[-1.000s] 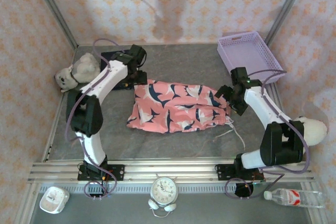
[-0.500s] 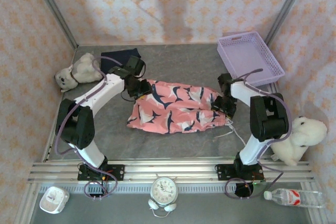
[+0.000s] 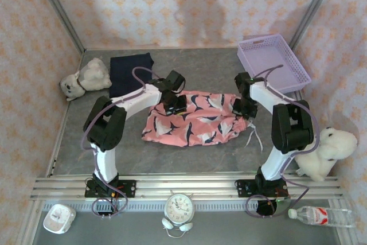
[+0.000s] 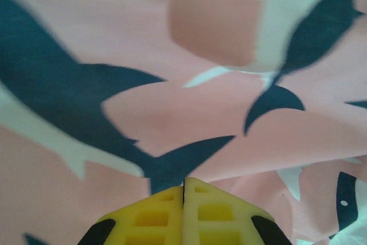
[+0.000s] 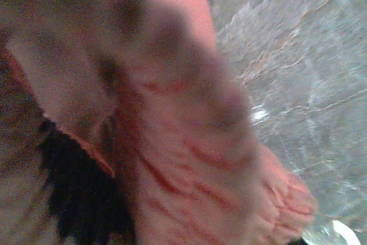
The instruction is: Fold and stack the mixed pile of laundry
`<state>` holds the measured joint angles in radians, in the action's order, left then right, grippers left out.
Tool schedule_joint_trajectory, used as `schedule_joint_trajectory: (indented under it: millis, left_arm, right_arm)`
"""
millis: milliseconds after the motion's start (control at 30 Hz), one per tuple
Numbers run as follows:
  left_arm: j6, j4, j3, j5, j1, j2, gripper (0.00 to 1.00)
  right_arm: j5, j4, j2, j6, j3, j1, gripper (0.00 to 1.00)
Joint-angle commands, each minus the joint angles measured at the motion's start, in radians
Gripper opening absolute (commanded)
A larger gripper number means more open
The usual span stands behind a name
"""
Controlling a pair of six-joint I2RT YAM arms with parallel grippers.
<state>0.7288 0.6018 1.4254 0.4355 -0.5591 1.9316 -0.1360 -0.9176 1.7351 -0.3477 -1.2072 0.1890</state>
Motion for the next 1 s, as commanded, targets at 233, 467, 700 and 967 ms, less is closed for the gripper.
schedule_joint_trajectory:
  millis: [233,467,700,967]
  left_arm:
    - [-0.015,0.084,0.255,-0.012,-0.140,0.240,0.00]
    - [0.034,0.141,0.540,0.032,-0.220,0.441,0.00]
    - [0.044,0.302,0.905,0.067,-0.218,0.578,0.00]
    - [-0.080,0.246,0.380,0.038,-0.055,0.116,0.05]
  right_arm:
    - [0.106,-0.205,-0.140,0.031,-0.143,-0.002,0.00]
    - [0.087,-0.300,-0.190,0.055,-0.282,-0.004,0.00]
    - [0.040,-0.310,-0.171,0.036,-0.335,-0.004,0.00]
    - [0.129,-0.345,-0.132,0.004,-0.356,0.000,0.00]
